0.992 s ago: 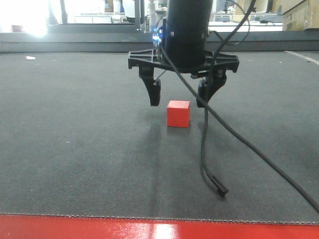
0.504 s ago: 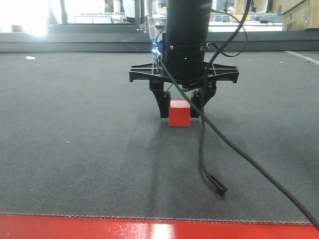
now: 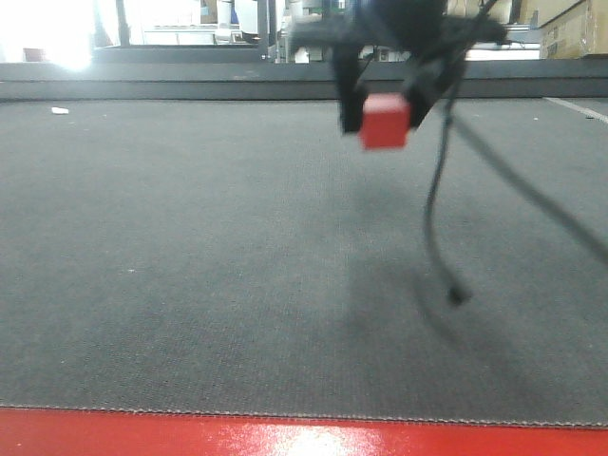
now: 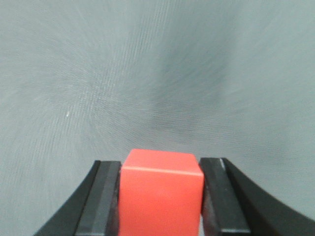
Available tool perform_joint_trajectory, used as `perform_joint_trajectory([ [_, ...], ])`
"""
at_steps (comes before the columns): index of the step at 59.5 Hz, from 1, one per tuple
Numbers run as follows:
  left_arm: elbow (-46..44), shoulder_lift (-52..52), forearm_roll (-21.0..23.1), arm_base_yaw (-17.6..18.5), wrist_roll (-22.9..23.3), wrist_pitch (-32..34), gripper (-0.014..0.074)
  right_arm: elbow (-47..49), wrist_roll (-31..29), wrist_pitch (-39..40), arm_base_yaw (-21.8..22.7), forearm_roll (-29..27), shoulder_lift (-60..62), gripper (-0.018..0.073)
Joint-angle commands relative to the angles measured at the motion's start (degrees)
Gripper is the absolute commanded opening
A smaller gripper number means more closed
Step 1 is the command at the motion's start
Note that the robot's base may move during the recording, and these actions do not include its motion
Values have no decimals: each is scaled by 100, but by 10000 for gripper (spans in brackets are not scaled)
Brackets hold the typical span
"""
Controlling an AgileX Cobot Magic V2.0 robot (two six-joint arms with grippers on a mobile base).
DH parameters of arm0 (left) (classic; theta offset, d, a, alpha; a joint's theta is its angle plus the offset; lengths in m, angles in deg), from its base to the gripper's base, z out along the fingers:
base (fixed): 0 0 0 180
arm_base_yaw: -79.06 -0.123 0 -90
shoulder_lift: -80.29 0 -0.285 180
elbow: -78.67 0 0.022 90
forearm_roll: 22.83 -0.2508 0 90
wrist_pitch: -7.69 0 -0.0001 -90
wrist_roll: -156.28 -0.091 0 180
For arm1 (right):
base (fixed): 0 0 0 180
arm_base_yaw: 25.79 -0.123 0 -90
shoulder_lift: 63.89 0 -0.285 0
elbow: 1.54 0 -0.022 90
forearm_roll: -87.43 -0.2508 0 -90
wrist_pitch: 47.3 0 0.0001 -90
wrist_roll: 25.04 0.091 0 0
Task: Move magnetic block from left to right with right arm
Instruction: 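Lift the red cube with the right gripper and raise it away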
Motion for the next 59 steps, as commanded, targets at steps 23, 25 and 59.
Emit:
perform_joint_trajectory([
  [23,53,85,0,5,25,510,-116,-2596,-1737,917,850,-479,2977,183],
  [25,53,85,0,5,25,510,-116,-2793,-1744,1012,850,-479,3156,183],
  [59,53,85,0,5,25,510,-116,-4782,-1787,1560,811,-483,6845,183],
])
